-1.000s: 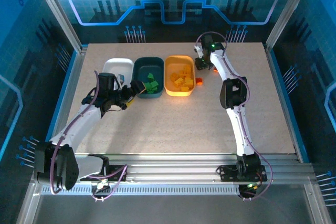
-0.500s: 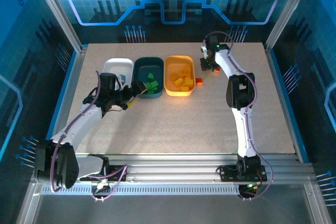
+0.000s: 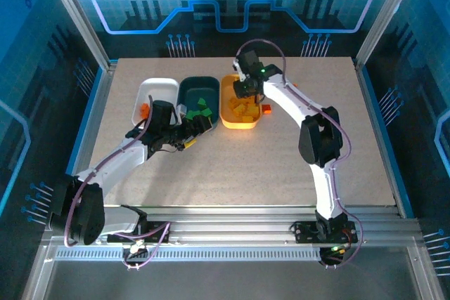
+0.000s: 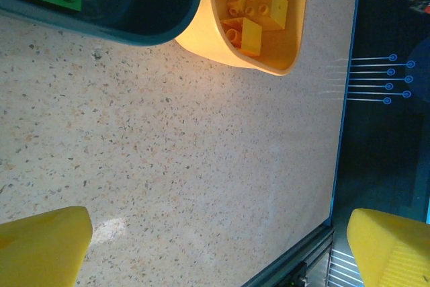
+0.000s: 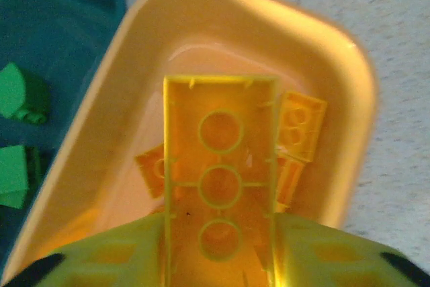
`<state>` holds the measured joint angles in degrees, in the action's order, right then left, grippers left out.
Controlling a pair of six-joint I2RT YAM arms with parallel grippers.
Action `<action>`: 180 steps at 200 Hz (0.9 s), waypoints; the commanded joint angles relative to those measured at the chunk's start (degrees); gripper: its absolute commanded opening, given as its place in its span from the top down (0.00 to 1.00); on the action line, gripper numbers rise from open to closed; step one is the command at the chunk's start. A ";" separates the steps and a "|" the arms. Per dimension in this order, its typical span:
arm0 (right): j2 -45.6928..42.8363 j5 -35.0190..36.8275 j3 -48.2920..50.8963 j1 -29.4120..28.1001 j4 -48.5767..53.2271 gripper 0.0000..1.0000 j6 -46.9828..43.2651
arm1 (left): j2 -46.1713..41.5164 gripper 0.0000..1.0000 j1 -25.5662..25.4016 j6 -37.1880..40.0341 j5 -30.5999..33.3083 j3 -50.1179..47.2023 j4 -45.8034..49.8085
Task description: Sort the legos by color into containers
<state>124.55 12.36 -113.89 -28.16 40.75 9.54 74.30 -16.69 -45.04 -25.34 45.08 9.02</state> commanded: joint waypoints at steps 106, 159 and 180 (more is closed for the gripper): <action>1.60 3.24 2.61 22.76 4.61 0.23 20.20 | -2.86 0.01 -0.28 1.60 0.01 -2.46 0.04; 18.10 -0.65 -19.85 24.79 13.44 0.20 17.69 | -2.21 0.01 -0.20 2.03 0.84 -1.63 1.28; 19.24 -2.24 -20.33 25.35 12.22 0.19 18.09 | -2.07 0.01 -0.19 2.48 1.57 -1.26 1.96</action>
<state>142.52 13.06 -131.76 -3.09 49.47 27.00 71.99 -16.69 -44.51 -25.04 42.85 9.06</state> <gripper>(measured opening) 0.803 0.990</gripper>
